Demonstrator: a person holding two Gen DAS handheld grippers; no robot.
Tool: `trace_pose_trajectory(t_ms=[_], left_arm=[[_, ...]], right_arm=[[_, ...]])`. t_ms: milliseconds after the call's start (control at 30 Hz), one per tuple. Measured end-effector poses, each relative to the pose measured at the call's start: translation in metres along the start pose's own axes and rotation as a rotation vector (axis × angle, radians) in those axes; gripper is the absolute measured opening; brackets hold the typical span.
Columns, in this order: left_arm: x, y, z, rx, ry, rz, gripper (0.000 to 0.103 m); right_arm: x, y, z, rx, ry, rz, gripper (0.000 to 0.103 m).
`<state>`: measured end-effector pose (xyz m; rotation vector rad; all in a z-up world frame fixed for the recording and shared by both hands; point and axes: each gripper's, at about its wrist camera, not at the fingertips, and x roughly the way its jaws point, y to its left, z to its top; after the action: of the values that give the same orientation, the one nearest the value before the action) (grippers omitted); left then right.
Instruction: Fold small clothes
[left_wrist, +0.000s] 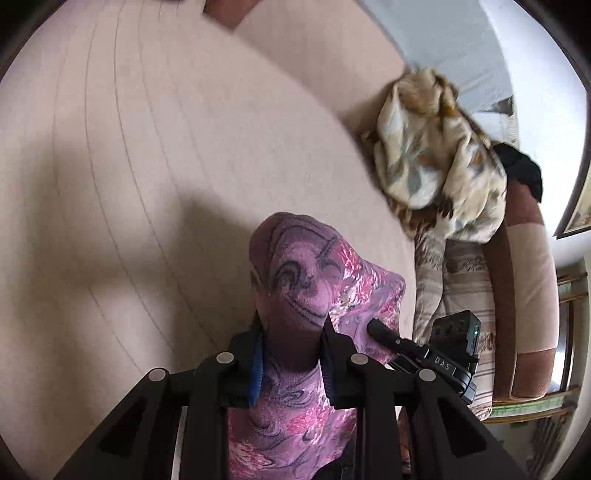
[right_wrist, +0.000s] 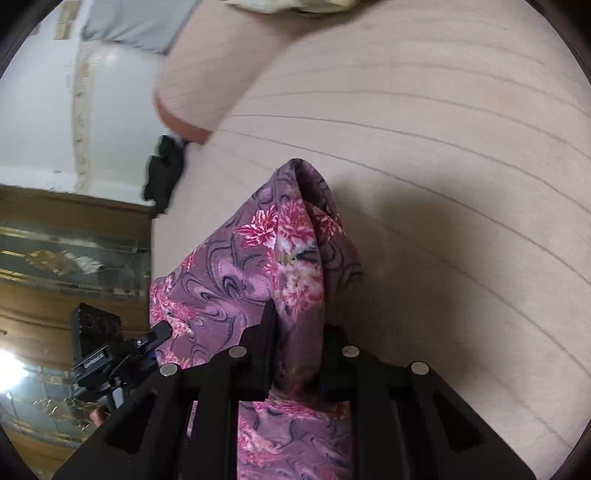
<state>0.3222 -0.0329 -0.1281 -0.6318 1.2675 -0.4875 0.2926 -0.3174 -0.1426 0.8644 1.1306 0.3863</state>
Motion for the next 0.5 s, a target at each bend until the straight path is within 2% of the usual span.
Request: trace_pose_trajectory(t_ms=[67, 133, 200, 233, 267, 300, 367, 433, 500], left_arm=[[-0.011, 0.003, 0.028, 0.010, -0.020, -0.004, 0.026], [-0.013, 0.008, 0.049, 0.021, -0.037, 0.029, 0.027], [-0.009, 0.020, 0.068, 0.035, -0.053, 0.076, 0.035], [-0.004, 0.027, 0.072, 0.044, -0.056, 0.119, 0.041], [0.001, 0.036, 0.073, 0.050, -0.050, 0.183, 0.043], [0.005, 0.048, 0.070, 0.055, -0.031, 0.234, 0.043], [0.000, 0.064, 0.053, 0.070, -0.007, 0.223, 0.043], [-0.015, 0.078, 0.016, 0.090, -0.003, 0.203, 0.056], [-0.029, 0.088, -0.029, 0.126, -0.021, 0.187, 0.061]], right_arm=[[0.008, 0.017, 0.012, -0.027, 0.005, 0.010, 0.016], [0.023, 0.037, 0.031, -0.055, 0.008, 0.010, 0.016], [0.044, 0.052, 0.047, -0.108, 0.004, -0.019, 0.018], [0.057, 0.056, 0.052, -0.132, 0.007, -0.055, 0.024], [0.074, 0.055, 0.054, -0.144, 0.027, -0.105, 0.033], [0.084, 0.052, 0.053, -0.141, 0.056, -0.137, 0.040], [0.089, 0.039, 0.039, -0.102, 0.075, -0.218, 0.045], [0.071, 0.030, 0.016, -0.065, 0.054, -0.185, 0.050], [0.048, 0.024, -0.012, -0.022, 0.050, -0.136, 0.051]])
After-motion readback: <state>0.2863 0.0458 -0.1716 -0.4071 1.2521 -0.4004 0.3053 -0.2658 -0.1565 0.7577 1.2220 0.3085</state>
